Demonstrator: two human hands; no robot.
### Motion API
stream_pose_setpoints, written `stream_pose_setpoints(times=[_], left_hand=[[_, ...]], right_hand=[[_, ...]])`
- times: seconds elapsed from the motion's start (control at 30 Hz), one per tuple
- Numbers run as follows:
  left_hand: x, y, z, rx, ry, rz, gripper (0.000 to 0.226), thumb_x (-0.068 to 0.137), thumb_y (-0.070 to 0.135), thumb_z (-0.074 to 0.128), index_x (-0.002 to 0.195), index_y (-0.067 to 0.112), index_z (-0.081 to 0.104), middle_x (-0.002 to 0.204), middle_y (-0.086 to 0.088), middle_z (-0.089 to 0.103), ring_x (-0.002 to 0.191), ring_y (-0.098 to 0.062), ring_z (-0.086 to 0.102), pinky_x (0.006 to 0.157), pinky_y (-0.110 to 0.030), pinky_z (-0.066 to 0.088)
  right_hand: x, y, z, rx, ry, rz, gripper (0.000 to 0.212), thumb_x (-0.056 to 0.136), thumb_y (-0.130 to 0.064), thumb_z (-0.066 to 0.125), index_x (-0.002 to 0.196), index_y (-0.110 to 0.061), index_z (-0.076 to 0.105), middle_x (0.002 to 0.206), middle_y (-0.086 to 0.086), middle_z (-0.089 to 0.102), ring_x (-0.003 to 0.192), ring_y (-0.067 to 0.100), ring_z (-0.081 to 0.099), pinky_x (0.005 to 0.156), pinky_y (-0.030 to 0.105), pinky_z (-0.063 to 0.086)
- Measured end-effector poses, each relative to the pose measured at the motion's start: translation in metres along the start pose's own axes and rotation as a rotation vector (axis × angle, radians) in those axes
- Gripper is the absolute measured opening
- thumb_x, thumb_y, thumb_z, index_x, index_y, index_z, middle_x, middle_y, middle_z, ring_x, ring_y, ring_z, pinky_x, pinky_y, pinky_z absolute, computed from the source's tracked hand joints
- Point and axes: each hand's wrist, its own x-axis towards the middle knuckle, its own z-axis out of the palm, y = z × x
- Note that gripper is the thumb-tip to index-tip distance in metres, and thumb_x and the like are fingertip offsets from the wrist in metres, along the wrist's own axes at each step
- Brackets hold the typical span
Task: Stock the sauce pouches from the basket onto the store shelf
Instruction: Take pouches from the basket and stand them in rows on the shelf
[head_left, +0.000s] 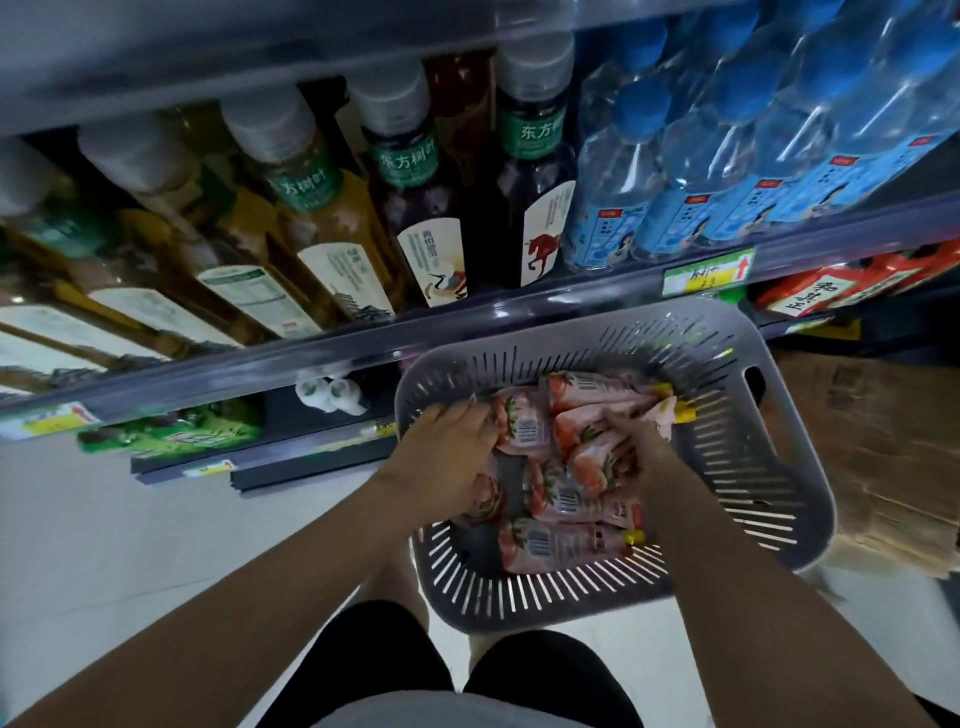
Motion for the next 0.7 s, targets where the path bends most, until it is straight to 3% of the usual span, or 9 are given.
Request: stream_pose_setpoints(times=[0.1,0.23,0.3,0.37,0.43,0.53,0.6,0.7], left_hand=[[-0.001,0.002,-0.001,0.004,0.012,-0.037,0.058,0.082,0.034,0.057,0.134,0.017,0.039,0.14,-0.004,0.035,0.13,-0.021,0.031,0.105,-0.035,0.026],[-0.003,0.006,-0.003,0.014,0.064,-0.043,0.052,0.086,0.032,0.05,0.134,0.016,0.041,0.141,-0.005,0.037,0.132,-0.022,0.029,0.11,-0.035,0.018],[-0.001,0.01,-0.002,0.0,0.079,-0.02,0.049,0.088,0.029,0.046,0.134,0.013,0.042,0.142,-0.006,0.037,0.132,-0.023,0.03,0.11,-0.034,0.019],[0.005,0.016,0.001,-0.033,0.074,0.012,0.049,0.089,0.031,0.047,0.134,0.013,0.041,0.142,-0.006,0.037,0.132,-0.022,0.03,0.109,-0.034,0.02],[0.014,0.025,0.005,-0.078,0.074,0.025,0.05,0.089,0.036,0.05,0.133,0.015,0.041,0.138,-0.005,0.041,0.129,-0.021,0.034,0.11,-0.036,0.022],[0.031,0.039,0.015,-0.191,0.063,-0.022,0.05,0.088,0.036,0.054,0.131,0.015,0.042,0.132,-0.005,0.047,0.122,-0.022,0.044,0.101,-0.036,0.034],[0.044,0.047,0.021,-0.279,0.058,-0.051,0.052,0.086,0.032,0.058,0.132,0.013,0.041,0.131,-0.007,0.048,0.121,-0.024,0.046,0.095,-0.037,0.041],[0.067,0.059,0.028,-0.306,0.067,-0.044,0.059,0.082,0.024,0.065,0.133,0.01,0.04,0.129,-0.011,0.05,0.119,-0.027,0.048,0.092,-0.035,0.042]], right_hand=[[0.002,-0.001,-0.002,-0.044,-0.03,0.028,0.038,0.074,-0.04,0.074,0.096,-0.011,0.063,0.092,0.016,0.068,0.086,0.033,0.063,0.068,0.047,0.051],[-0.001,-0.001,0.001,-0.059,0.059,0.025,0.04,0.071,-0.036,0.073,0.1,-0.011,0.061,0.094,0.018,0.065,0.081,0.033,0.061,0.064,0.042,0.049],[-0.002,-0.002,0.0,-0.085,0.129,-0.025,0.071,0.062,-0.038,0.076,0.121,-0.005,0.054,0.115,0.02,0.061,0.093,0.032,0.061,0.074,0.042,0.052],[-0.005,-0.002,0.0,-0.172,0.275,-0.053,0.112,0.051,-0.046,0.08,0.14,0.001,0.03,0.131,0.019,0.048,0.111,0.033,0.053,0.089,0.046,0.049],[-0.014,-0.003,0.002,-0.232,0.376,-0.081,0.129,0.045,-0.048,0.082,0.142,-0.001,0.012,0.133,0.019,0.041,0.117,0.036,0.048,0.093,0.05,0.048],[-0.035,-0.004,0.002,-0.122,0.331,-0.136,0.126,0.04,-0.05,0.077,0.141,-0.008,0.015,0.125,0.016,0.044,0.109,0.036,0.05,0.09,0.051,0.049],[-0.045,-0.002,-0.005,-0.057,0.249,-0.18,0.114,0.044,-0.055,0.074,0.137,-0.006,0.03,0.119,0.014,0.051,0.107,0.033,0.054,0.092,0.05,0.049],[-0.054,0.004,-0.015,0.157,-0.071,-0.267,0.047,0.072,-0.052,0.064,0.099,-0.014,0.069,0.103,0.017,0.068,0.096,0.033,0.063,0.091,0.051,0.051]])
